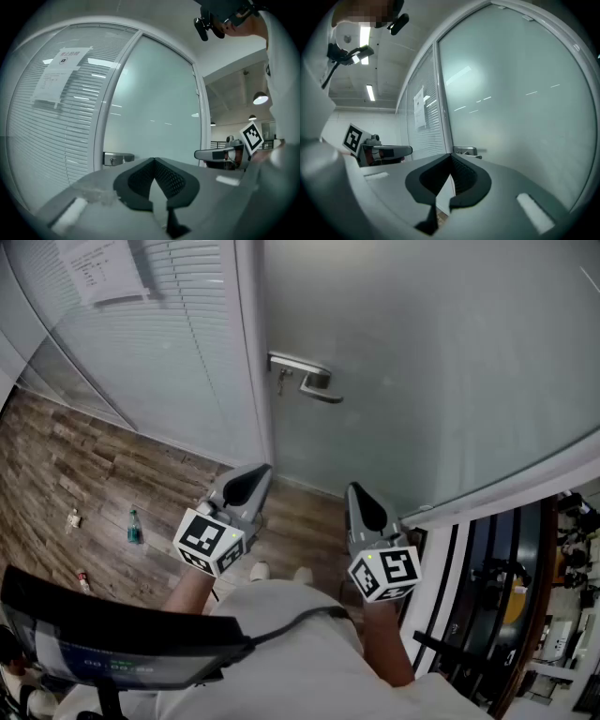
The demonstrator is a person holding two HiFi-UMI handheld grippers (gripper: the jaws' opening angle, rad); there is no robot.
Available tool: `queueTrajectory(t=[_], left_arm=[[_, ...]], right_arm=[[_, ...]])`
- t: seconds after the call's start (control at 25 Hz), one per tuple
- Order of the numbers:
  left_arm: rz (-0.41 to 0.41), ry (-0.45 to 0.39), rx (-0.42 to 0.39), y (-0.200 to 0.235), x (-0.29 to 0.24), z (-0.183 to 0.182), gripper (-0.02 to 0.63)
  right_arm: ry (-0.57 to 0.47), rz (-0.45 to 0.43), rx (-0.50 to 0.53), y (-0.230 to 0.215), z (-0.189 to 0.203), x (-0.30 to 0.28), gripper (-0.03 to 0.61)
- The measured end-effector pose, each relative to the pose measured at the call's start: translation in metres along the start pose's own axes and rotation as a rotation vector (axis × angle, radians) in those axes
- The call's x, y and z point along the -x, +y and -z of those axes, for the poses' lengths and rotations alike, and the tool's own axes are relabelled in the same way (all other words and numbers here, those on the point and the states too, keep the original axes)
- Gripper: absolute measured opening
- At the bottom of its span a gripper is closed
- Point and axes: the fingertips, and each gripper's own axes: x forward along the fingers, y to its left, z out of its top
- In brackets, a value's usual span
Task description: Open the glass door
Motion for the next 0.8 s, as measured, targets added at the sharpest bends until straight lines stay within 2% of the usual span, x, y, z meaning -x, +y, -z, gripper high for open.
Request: queueTrajectory(t=[0.24, 0.56, 0.8], left_arm=[[-0.002, 0.003, -0.007, -0.013, -0.007, 0.0, 0.0], [-0.044, 0.009, -0.013, -0.028, -0.022, 0.004, 0.002], [-0.067, 0.048, -0.01, -0.04, -0.024, 0.018, 0.001]], right_arm=[[0.004, -0.003, -0.004, -0.013, 0.0, 0.01, 0.008], [-0.02, -0.027, -0.087, -0.045, 0.001, 0.019, 0.008], [0.016, -0.087, -0.112, -0.053, 0.011, 0.019, 0.008]])
